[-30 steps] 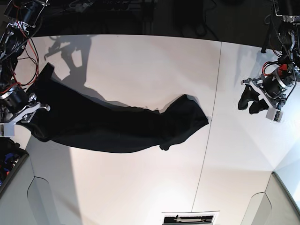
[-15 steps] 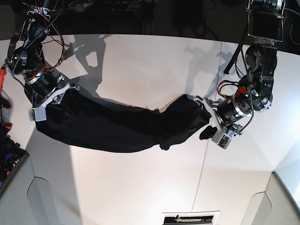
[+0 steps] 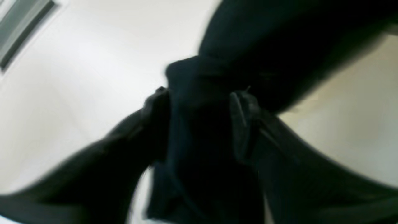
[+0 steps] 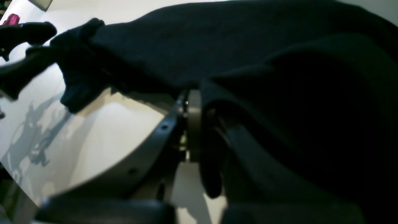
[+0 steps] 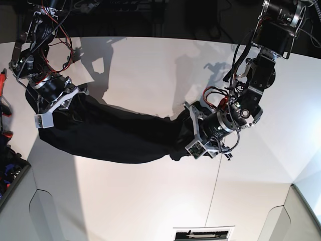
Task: Layout the t-shirt on the table in an organized manner, then fold the t-shirt properly
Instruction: 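Lift the shirt with both grippers and swing it to lay flat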
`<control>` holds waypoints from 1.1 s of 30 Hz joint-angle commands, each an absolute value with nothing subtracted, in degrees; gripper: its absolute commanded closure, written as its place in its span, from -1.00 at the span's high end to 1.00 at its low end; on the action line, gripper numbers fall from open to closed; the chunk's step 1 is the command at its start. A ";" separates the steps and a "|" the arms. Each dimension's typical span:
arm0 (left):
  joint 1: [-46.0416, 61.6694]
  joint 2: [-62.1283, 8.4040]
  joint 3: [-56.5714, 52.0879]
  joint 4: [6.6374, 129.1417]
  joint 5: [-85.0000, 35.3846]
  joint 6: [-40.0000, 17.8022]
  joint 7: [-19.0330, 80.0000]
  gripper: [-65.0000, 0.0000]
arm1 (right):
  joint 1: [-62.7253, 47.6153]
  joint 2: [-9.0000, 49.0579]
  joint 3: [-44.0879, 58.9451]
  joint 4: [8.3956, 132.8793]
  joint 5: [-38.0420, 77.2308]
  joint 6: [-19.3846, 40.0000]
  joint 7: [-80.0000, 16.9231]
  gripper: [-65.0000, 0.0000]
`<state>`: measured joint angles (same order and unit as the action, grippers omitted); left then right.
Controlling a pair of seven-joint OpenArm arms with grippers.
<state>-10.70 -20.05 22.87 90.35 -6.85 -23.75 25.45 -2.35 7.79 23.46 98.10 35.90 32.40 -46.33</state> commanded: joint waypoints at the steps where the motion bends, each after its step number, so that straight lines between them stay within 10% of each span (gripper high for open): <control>1: -12.45 -20.51 22.63 90.65 -6.37 -23.11 24.23 -0.58 | -1.61 8.40 23.59 98.91 36.18 33.01 -44.56 -1.00; 3: -13.34 -20.53 22.59 89.49 -5.21 -23.14 24.27 -1.00 | -1.61 8.43 23.59 98.87 34.81 32.99 -43.88 -1.00; 22: -23.68 -30.50 22.46 86.91 -5.26 -20.12 25.52 -1.00 | 0.12 9.21 23.49 98.19 32.95 32.82 -38.33 -1.00; 33: -28.05 -42.57 16.78 90.02 -11.92 -13.26 29.85 -1.00 | 10.59 19.14 22.55 97.97 40.21 32.49 -44.56 -1.00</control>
